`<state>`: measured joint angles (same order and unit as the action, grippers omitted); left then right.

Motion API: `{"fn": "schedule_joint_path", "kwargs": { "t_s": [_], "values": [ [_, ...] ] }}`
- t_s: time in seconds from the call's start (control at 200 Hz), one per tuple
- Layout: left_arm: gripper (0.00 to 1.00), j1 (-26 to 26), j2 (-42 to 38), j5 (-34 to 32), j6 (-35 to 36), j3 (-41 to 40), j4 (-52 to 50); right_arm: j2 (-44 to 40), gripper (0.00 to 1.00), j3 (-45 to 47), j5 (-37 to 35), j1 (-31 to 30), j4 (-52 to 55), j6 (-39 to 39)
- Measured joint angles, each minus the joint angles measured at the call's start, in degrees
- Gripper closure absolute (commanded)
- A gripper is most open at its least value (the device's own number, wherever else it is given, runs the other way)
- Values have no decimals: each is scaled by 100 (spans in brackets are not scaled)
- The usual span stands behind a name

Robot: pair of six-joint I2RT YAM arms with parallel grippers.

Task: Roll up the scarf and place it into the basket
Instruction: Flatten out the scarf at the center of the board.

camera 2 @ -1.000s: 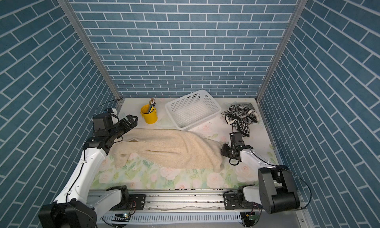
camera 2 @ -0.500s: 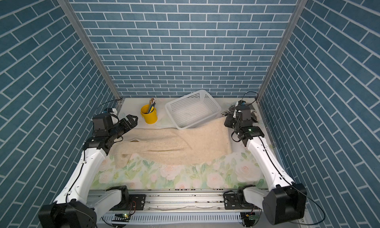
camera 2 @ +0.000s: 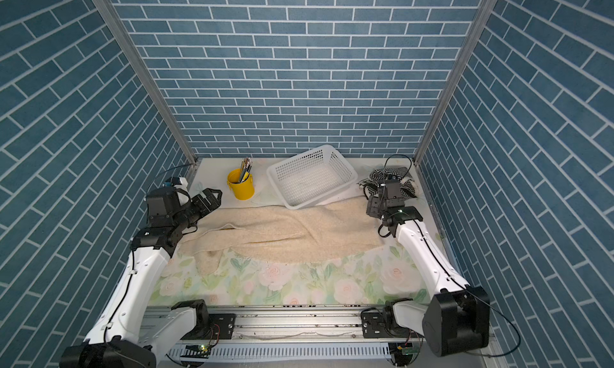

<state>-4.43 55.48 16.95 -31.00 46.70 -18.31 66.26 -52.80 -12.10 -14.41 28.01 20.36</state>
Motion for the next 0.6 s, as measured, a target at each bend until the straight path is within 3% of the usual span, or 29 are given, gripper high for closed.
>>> {"fn": "schedule_joint_path", "kwargs": {
  "t_s": [0.11,0.335,0.41,0.525,0.6],
  "values": [
    [0,280,-55,4,-87,-529,17,-212,29,634,260,-332,-15,85],
    [0,710,332,-260,-446,-839,-120,470,39,1064,678,-966,-341,188],
    [2,713,334,-470,-610,-837,-129,649,49,1064,732,-975,-636,199],
    [6,715,358,-756,-944,-811,-256,1082,74,1023,780,-975,-988,190],
    [6,715,315,-914,-1217,-817,-385,1370,78,933,828,-975,-1097,162]
  ]
}}
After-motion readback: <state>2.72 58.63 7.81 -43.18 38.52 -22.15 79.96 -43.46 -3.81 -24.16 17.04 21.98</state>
